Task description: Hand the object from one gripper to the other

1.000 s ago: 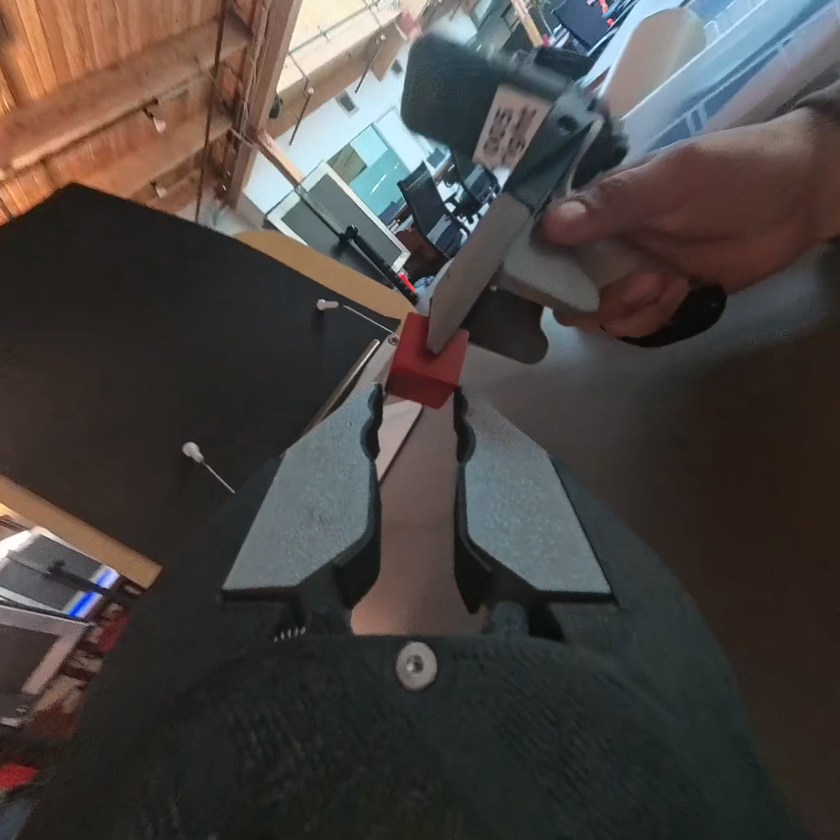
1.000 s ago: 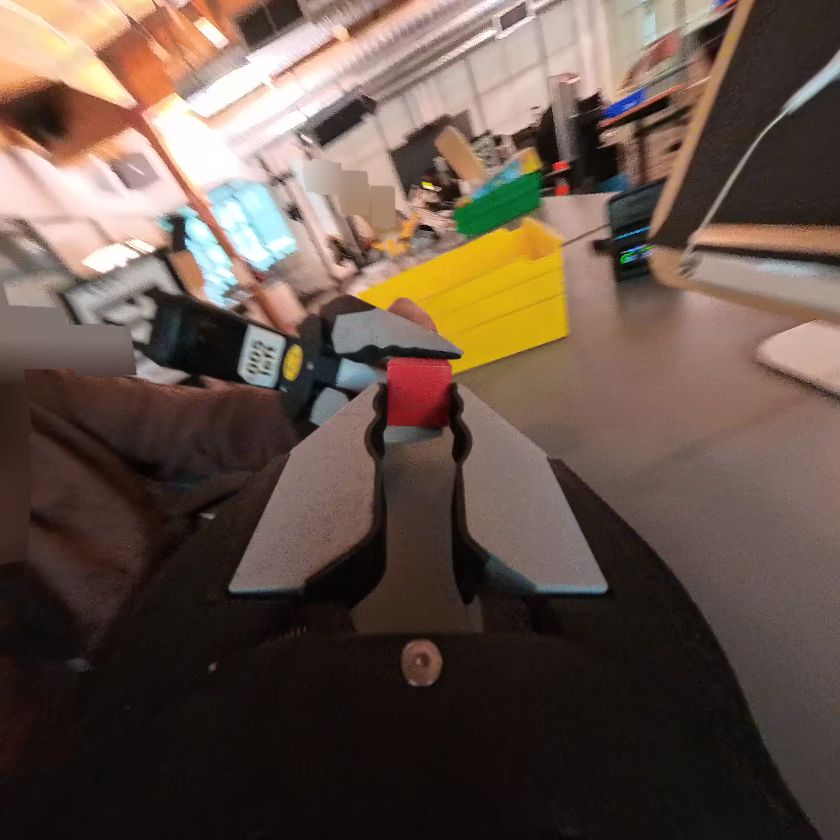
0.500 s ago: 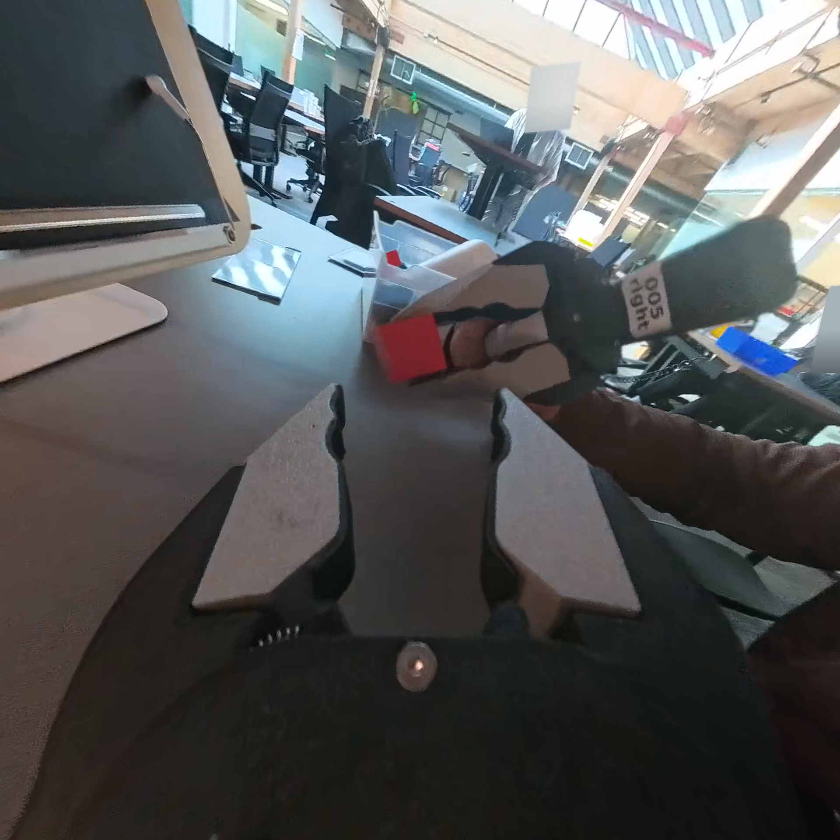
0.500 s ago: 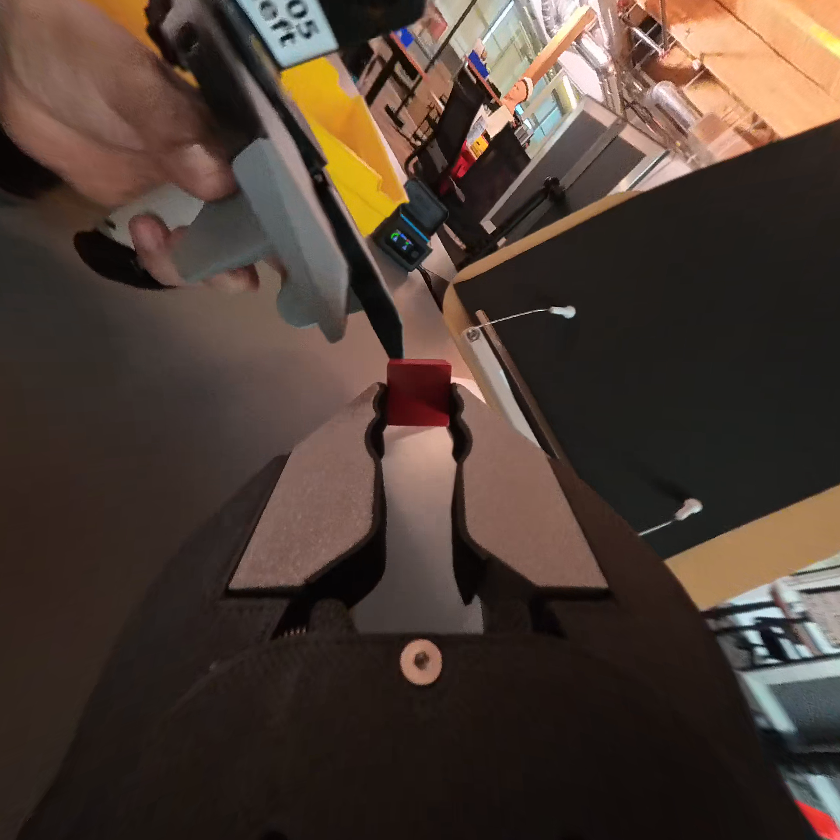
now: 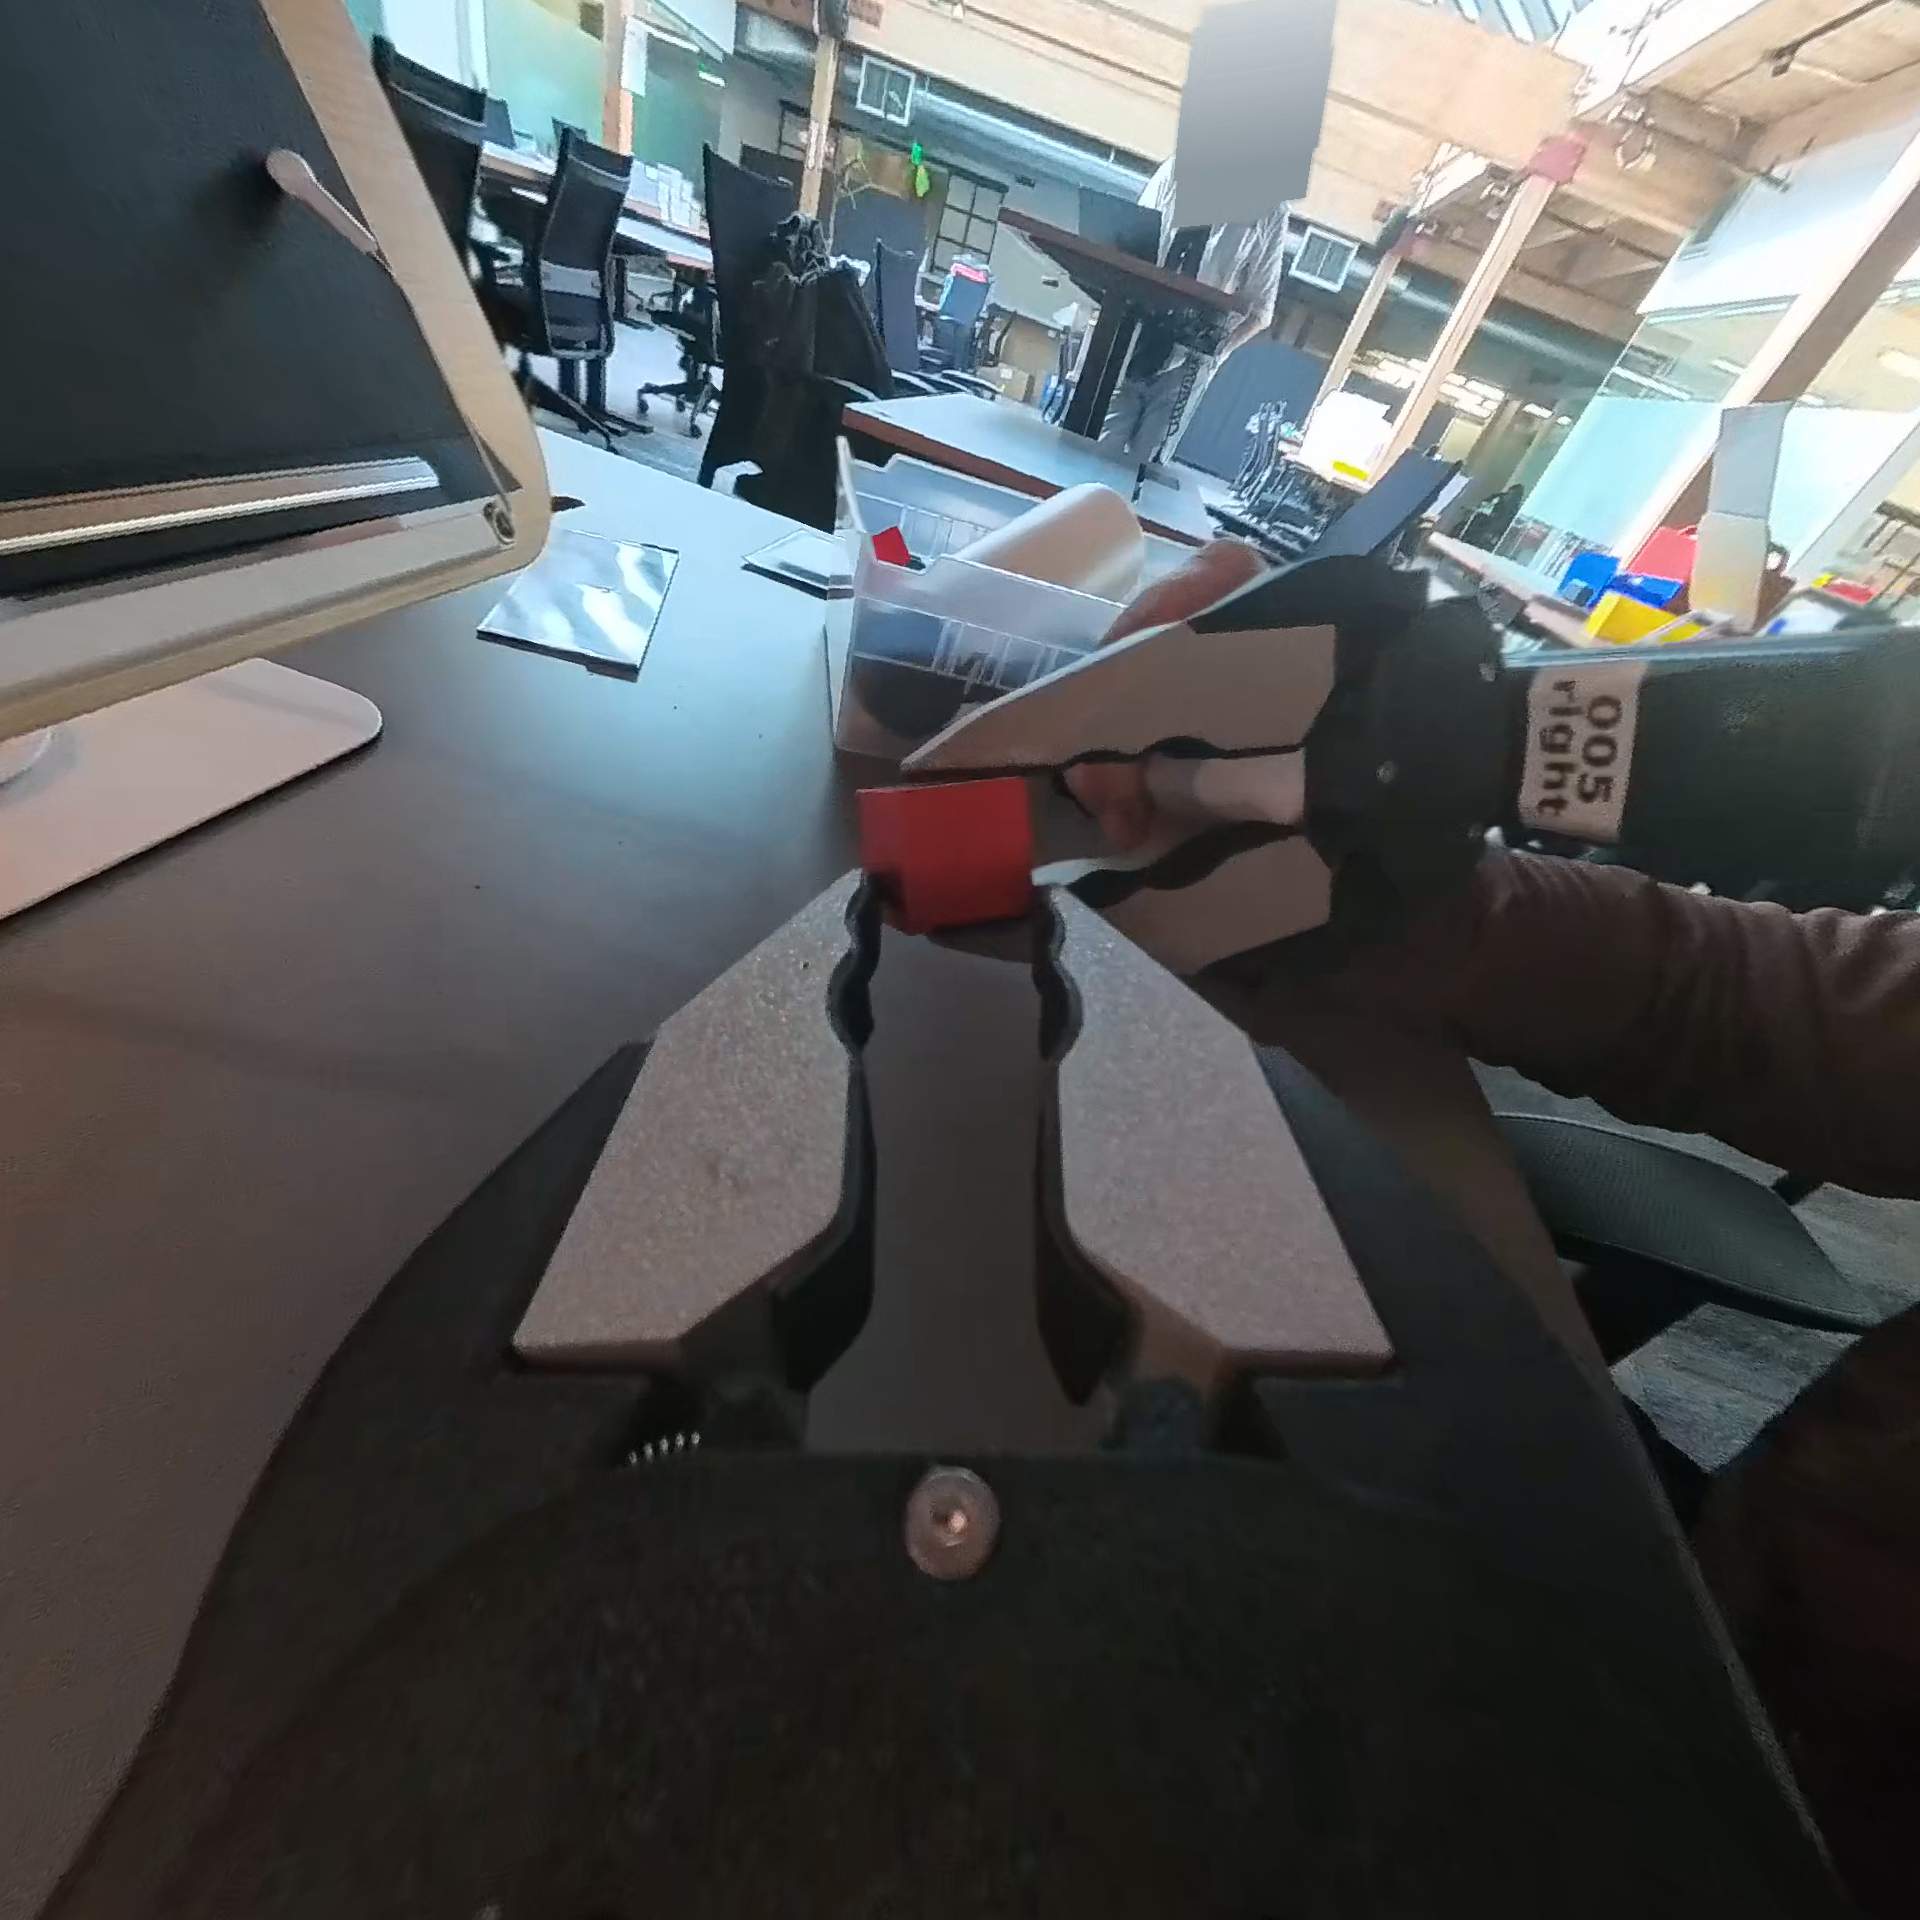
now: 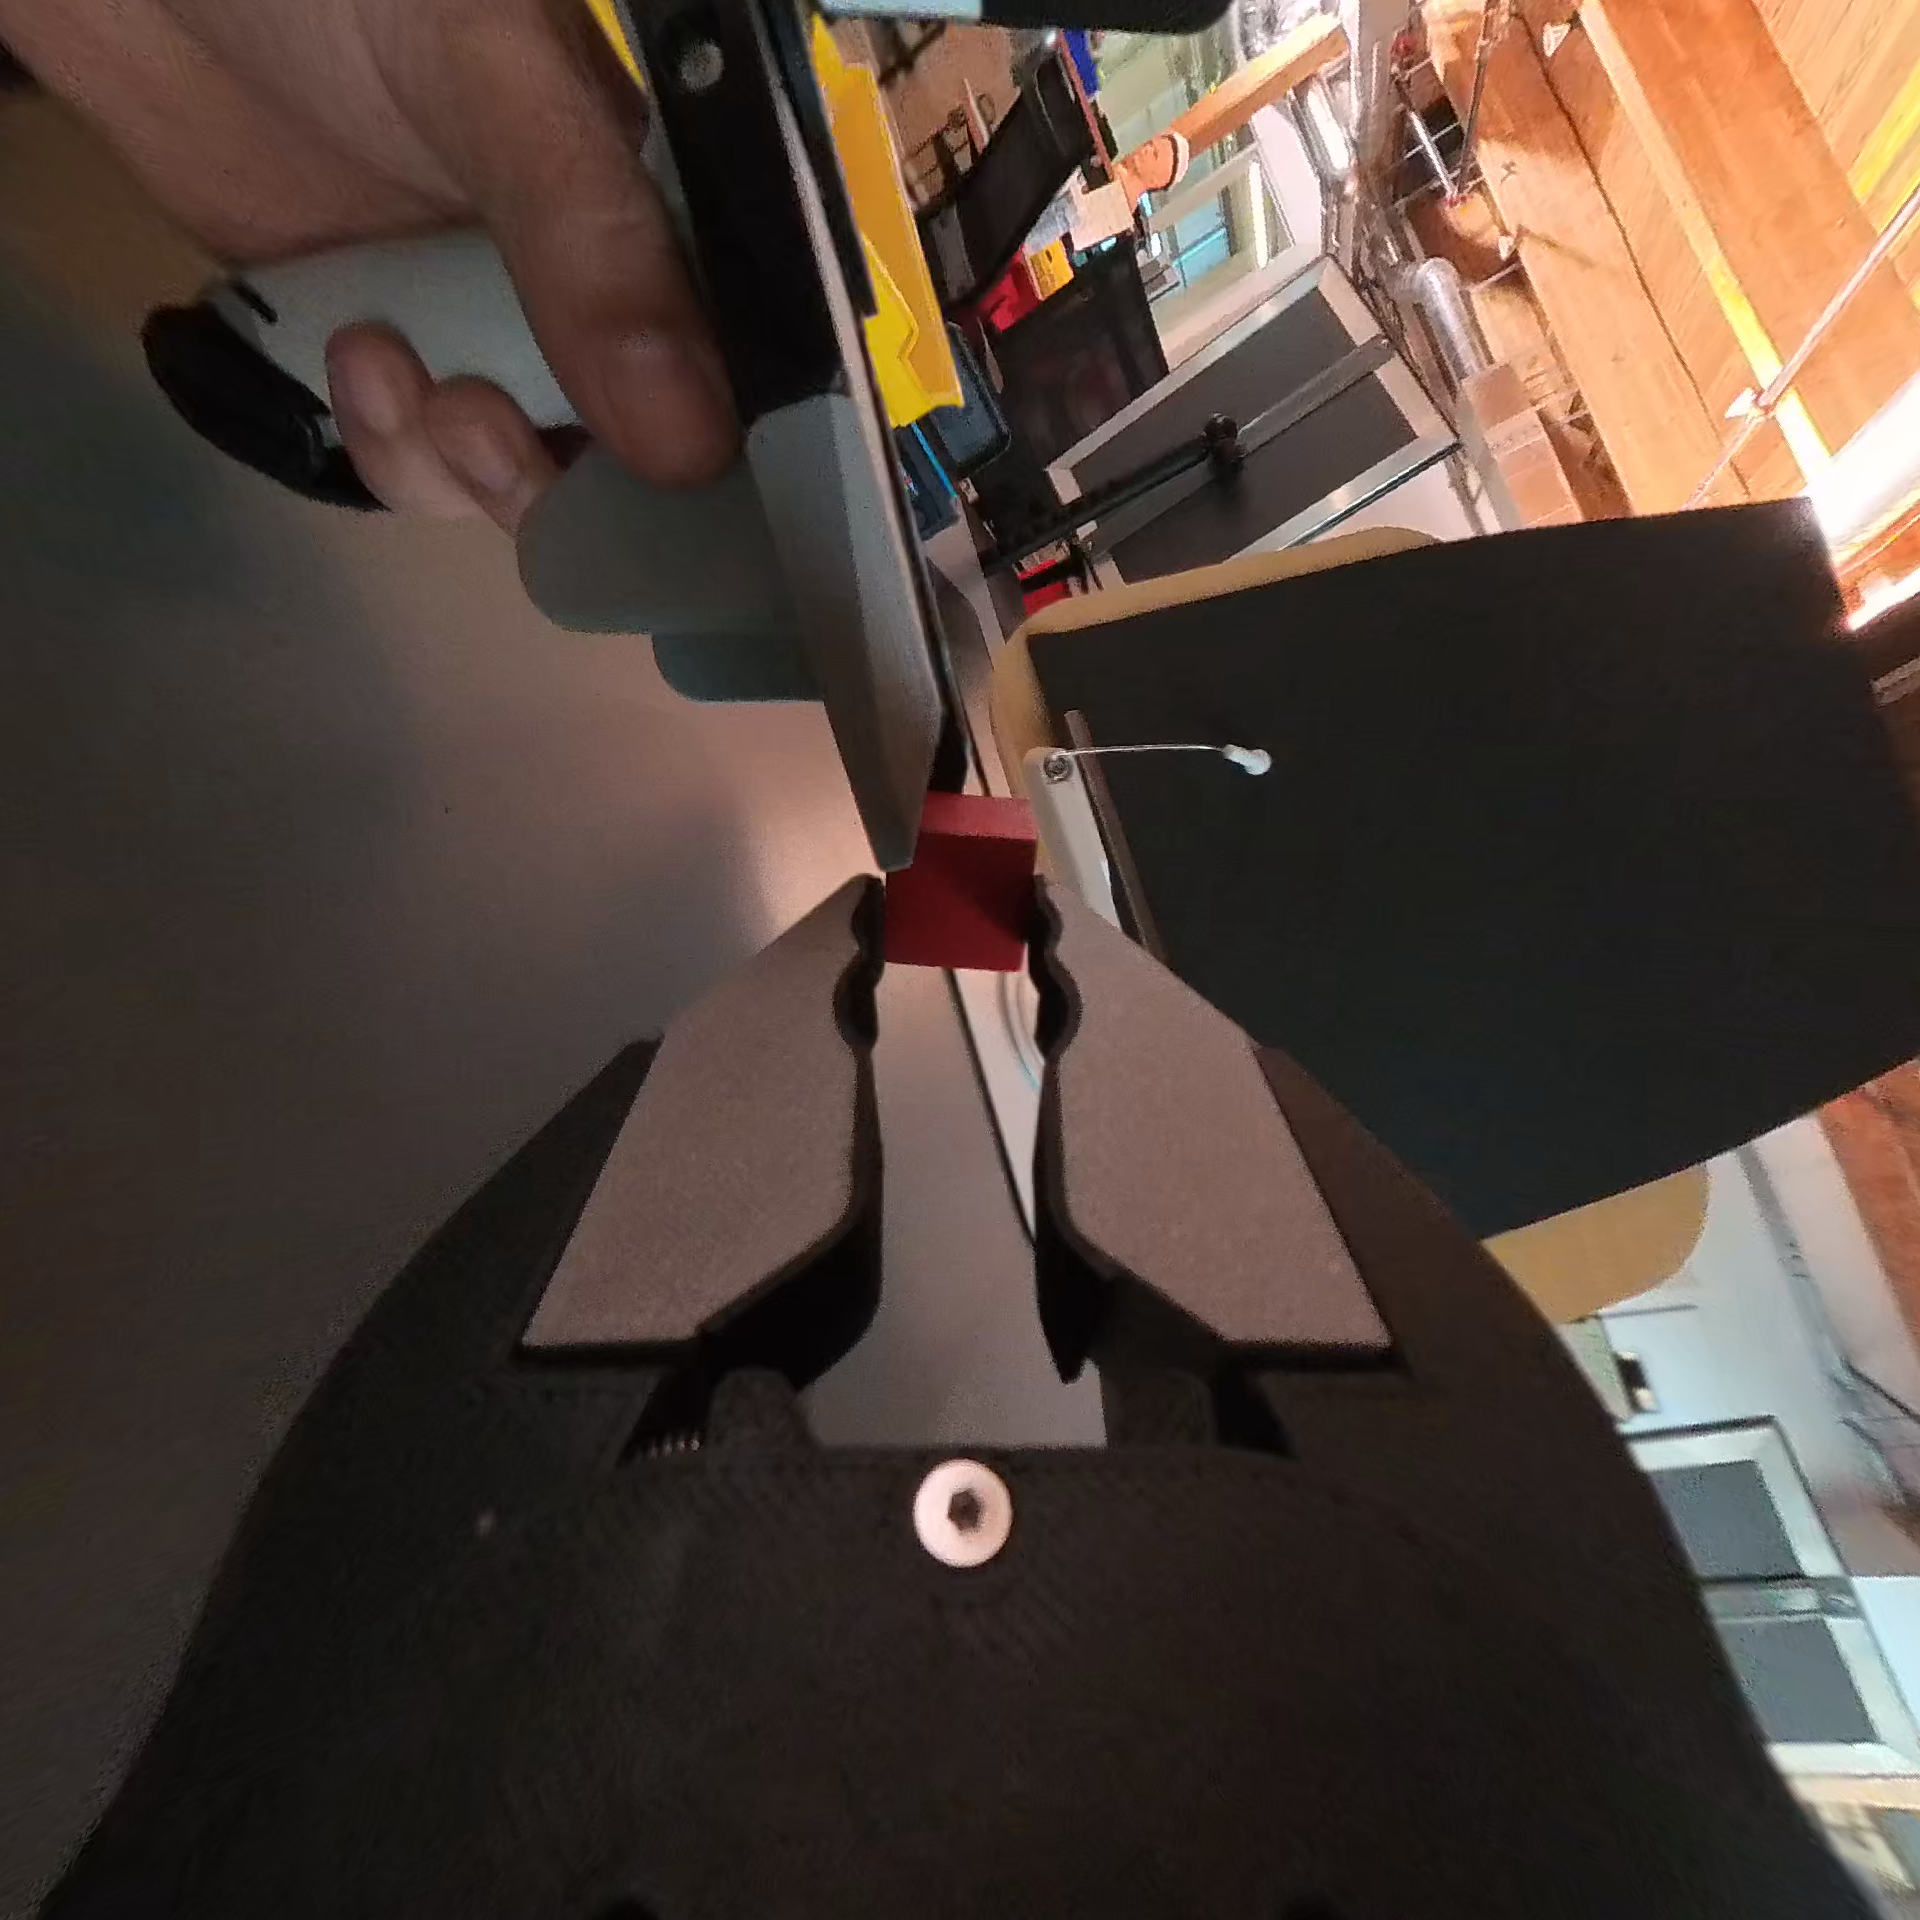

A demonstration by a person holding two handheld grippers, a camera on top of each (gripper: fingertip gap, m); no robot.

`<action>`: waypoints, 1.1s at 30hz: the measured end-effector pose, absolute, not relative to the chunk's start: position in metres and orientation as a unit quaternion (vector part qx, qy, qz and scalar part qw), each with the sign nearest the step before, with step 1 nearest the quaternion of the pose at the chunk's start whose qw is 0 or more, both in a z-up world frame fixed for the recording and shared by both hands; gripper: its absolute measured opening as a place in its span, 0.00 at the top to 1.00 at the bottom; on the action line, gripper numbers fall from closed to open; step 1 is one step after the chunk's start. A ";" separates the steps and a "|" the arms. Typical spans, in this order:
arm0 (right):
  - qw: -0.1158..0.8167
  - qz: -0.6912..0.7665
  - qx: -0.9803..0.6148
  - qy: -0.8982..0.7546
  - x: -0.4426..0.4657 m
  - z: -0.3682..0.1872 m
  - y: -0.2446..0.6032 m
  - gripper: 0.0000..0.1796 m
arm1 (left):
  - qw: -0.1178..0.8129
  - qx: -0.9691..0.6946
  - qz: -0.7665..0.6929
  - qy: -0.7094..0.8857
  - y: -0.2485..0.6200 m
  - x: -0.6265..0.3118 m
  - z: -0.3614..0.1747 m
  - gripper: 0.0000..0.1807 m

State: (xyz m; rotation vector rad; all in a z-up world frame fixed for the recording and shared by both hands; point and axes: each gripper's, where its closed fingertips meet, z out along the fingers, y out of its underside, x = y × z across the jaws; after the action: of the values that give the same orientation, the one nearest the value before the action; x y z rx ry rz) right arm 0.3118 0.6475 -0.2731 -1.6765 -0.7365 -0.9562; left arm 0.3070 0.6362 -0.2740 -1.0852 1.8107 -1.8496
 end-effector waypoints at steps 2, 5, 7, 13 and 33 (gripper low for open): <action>0.511 -0.406 -0.688 -0.317 0.306 -0.273 0.649 0.87 | 0.164 -0.393 -0.648 0.631 0.635 0.307 -0.274 0.86; 0.505 -0.426 -0.677 -0.324 0.301 -0.272 0.652 0.87 | 0.188 -0.385 -0.636 0.642 0.635 0.309 -0.274 0.87; 0.508 -0.418 -0.684 -0.316 0.303 -0.274 0.654 0.86 | 0.212 -0.383 -0.619 0.653 0.639 0.312 -0.276 0.86; 0.569 -0.190 -0.780 -0.179 0.323 -0.280 0.646 0.98 | 0.387 -0.339 -0.554 0.655 0.671 0.320 -0.265 0.87; 0.567 0.470 -0.676 -0.016 0.280 -0.250 0.631 0.86 | 0.536 -0.097 -0.487 0.682 0.619 0.296 -0.256 0.87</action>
State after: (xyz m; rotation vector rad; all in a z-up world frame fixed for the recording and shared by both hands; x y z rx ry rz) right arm 0.2802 0.6315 -0.2498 -1.5890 -0.0388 1.1055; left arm 0.2960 0.6193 -0.2556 -0.2314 1.6245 -1.1598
